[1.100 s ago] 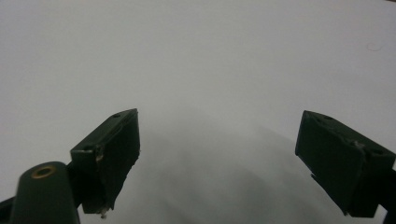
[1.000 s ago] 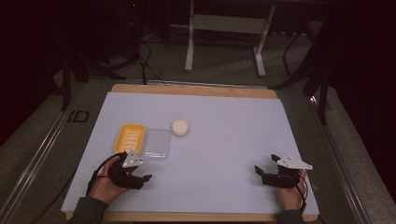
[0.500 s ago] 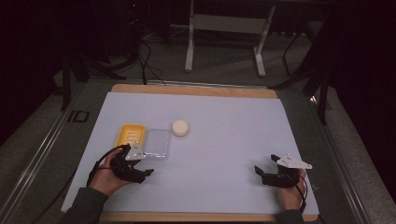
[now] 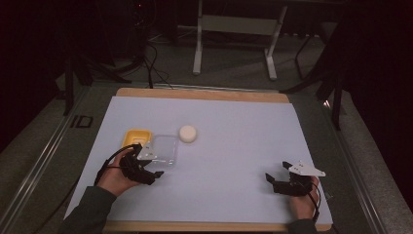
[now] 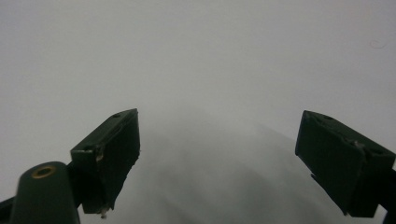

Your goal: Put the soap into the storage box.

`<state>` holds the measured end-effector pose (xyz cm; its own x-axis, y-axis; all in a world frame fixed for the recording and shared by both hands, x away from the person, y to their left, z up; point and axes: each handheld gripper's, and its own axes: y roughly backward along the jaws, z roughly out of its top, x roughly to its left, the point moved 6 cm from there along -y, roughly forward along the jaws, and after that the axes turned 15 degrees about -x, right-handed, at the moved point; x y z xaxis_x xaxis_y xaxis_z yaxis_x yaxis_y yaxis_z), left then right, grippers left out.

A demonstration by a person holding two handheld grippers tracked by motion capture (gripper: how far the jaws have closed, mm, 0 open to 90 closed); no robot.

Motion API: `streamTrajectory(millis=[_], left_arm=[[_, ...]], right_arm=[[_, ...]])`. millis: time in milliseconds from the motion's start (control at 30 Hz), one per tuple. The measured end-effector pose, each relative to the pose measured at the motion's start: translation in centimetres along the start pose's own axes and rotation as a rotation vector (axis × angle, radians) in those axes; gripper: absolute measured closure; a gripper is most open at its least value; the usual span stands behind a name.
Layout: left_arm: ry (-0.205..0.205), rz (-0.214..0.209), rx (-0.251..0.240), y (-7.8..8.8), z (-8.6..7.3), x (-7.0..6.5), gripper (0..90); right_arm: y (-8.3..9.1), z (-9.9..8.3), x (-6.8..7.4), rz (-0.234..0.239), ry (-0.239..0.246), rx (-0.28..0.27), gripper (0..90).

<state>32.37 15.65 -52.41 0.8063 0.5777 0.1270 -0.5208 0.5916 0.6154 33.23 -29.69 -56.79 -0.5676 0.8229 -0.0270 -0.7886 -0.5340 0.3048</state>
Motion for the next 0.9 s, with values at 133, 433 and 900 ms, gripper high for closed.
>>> streamTrajectory(millis=[133, 433, 900], left_arm=[[-0.007, -0.003, 0.007, -0.3, 0.6, 0.4, 31.1], [-0.001, 0.005, -0.007, -1.0, 1.8, 1.4, 30.2], [-0.046, -0.005, -0.003, -2.1, 4.3, 2.7, 26.1]], right_arm=[[0.0, 0.0, 0.0, 0.006, 0.000, 0.000, 13.8], [0.0, 0.0, 0.0, 0.011, -0.002, 0.001, 13.9], [0.0, 0.0, 0.0, 0.015, -0.010, -0.001, 13.9]])
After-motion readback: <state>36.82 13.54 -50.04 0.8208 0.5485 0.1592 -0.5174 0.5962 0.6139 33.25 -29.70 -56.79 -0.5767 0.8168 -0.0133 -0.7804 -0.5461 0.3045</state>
